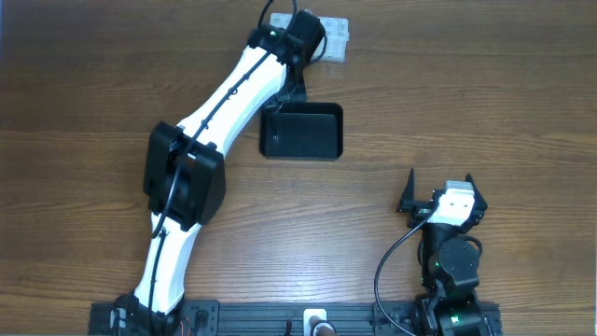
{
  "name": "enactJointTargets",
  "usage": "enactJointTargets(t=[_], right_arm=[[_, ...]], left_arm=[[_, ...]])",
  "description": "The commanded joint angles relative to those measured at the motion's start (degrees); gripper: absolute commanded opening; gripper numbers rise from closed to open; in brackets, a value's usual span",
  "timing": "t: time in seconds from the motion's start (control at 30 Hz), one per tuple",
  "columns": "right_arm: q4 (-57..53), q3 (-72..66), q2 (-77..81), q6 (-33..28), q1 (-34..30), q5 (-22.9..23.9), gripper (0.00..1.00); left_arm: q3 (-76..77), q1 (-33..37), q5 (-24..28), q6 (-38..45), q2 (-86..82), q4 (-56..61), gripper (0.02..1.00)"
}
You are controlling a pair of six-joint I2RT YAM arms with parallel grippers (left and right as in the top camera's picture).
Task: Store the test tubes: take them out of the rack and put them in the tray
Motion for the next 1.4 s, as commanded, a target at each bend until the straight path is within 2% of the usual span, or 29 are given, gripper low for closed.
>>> enactJointTargets(t=[0.03,0.63,0.73,0.83,1.07,1.17,1.33,1.4], right_arm=[[-0.04,-0.37,-0.59,0.35,-0.31,0.72,0.993],[-0.04,-0.37,-0.59,0.35,-0.31,0.7,0.991],[-0.04,-0.37,-0.59,0.35,-0.31,0.7,0.991],[-0.04,-0.37,-0.59,0.35,-0.31,0.7,0.993],[-0.04,-0.37,-0.59,0.35,-0.31,0.7,0.991],[-0.04,-0.37,-0.59,0.35,-0.31,0.7,0.991],[-0.04,-0.37,-0.59,0.35,-0.31,0.7,0.993],[-0.04,-0.37,-0.59,0.35,-0.31,0.7,0.993]], left_arm=[[-0.07,0.0,1.81,-0.61,2.01,-1.01,0.073],[-0.07,0.0,3.58,-0.61,2.05,-3.23,0.145],[-0.07,0.0,4.0,-0.61,2.03,-3.28,0.215],[-0.07,0.0,4.22,-0.61,2.03,-3.28,0.334],[0.81,0.22,3.85,-0.61,0.33,-3.19,0.34],[4.98,0.2,0.94,-0.57,-2.1,-3.23,0.393],[17.2,-0.9,-9.86,1.66,-3.37,-2.73,0.443],[20.11,-0.98,-11.87,5.09,-3.37,0.42,0.454]])
